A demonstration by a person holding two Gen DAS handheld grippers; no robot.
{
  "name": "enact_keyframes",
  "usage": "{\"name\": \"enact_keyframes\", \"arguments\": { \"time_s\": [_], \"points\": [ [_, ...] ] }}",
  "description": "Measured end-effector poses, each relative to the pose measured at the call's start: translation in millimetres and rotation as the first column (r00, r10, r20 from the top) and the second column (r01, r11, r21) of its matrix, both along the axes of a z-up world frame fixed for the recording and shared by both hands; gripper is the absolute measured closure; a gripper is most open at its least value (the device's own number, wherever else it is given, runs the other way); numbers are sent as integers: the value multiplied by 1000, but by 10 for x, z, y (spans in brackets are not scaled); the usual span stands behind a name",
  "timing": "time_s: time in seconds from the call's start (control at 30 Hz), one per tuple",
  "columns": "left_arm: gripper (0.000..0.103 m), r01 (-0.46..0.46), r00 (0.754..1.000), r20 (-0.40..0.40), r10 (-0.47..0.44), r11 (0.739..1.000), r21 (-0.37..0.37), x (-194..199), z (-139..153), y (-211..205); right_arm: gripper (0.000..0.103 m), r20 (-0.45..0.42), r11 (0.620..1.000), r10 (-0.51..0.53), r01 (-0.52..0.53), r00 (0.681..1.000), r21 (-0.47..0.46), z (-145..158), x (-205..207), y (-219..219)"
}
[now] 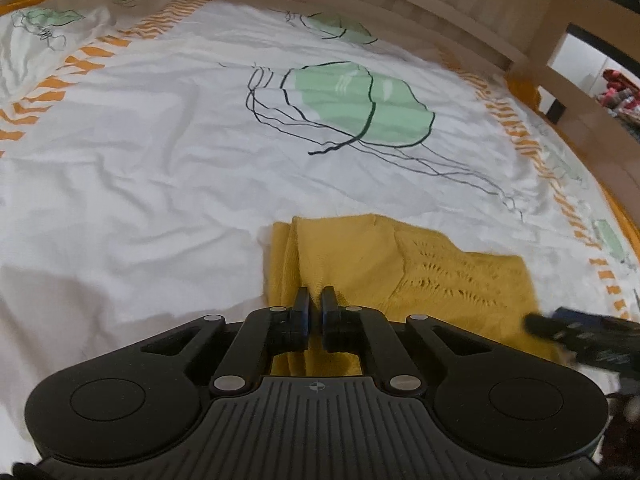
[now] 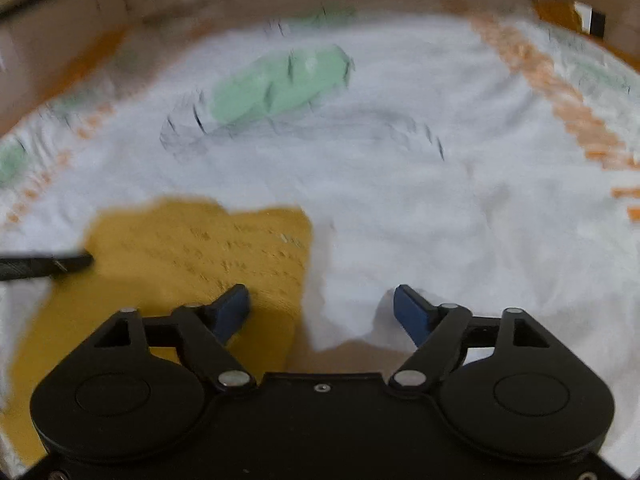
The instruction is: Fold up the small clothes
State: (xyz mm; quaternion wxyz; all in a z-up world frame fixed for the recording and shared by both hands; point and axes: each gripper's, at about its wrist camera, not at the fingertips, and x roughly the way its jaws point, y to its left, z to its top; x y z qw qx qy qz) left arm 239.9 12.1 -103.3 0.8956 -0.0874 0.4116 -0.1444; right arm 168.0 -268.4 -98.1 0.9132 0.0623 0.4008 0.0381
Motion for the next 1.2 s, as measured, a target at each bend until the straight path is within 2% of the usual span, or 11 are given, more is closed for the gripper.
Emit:
{"name": "enact_keyframes", "arguments": {
  "time_s": [0.1, 0.2, 0.33, 0.37, 0.43, 0.53, 0.67, 0.8, 1.0, 1.13, 1.2],
  "points": [
    [95, 12, 1000, 17, -12, 1000, 28, -16, 1, -23, 17, 6, 1000, -7, 7, 1000, 19, 22, -14, -34],
    [90, 14, 999, 30, -14, 1000, 19, -42, 18, -3, 14, 21, 1000, -5, 5, 1000, 27, 55, -71, -45],
    [64, -11, 998, 60, 12, 1000, -13, -161, 80, 96, 8, 49, 999, -20, 18, 999, 44, 129, -153, -111],
    [60, -15, 997, 70, 16, 1000, -11, -200, 97, 114, 5, 63, 999, -29, 26, 998, 47, 155, -165, -122],
    [44, -31, 995, 91, 30, 999, 11, -300, 137, 147, 1, 95, 998, -44, 39, 995, 53, 216, -214, -149],
    [27, -72, 990, 125, 65, 996, 53, -443, 186, 177, 1, 136, 997, -51, 43, 989, 64, 310, -301, -168],
    [24, -119, 977, 188, 101, 989, 89, -665, 284, 224, 1, 177, 998, -16, 4, 984, 70, 413, -444, -131],
    [17, -131, 971, 214, 108, 987, 97, -912, 323, 256, 1, 227, 996, -35, 16, 973, 85, 457, -678, -107],
    [17, -92, 977, 202, 68, 989, 114, -1249, 291, 211, 1, 183, 982, -94, 61, 979, 181, 356, -1036, -145],
    [17, -67, 972, 232, 35, 989, 132, -1447, 323, 134, 1, 185, 984, -96, 65, 978, 165, 358, -1208, -112],
    [17, -73, 967, 253, 28, 982, 173, -1541, 352, 62, 0, 192, 986, -83, 53, 978, 156, 371, -1269, -73]
  ]
}}
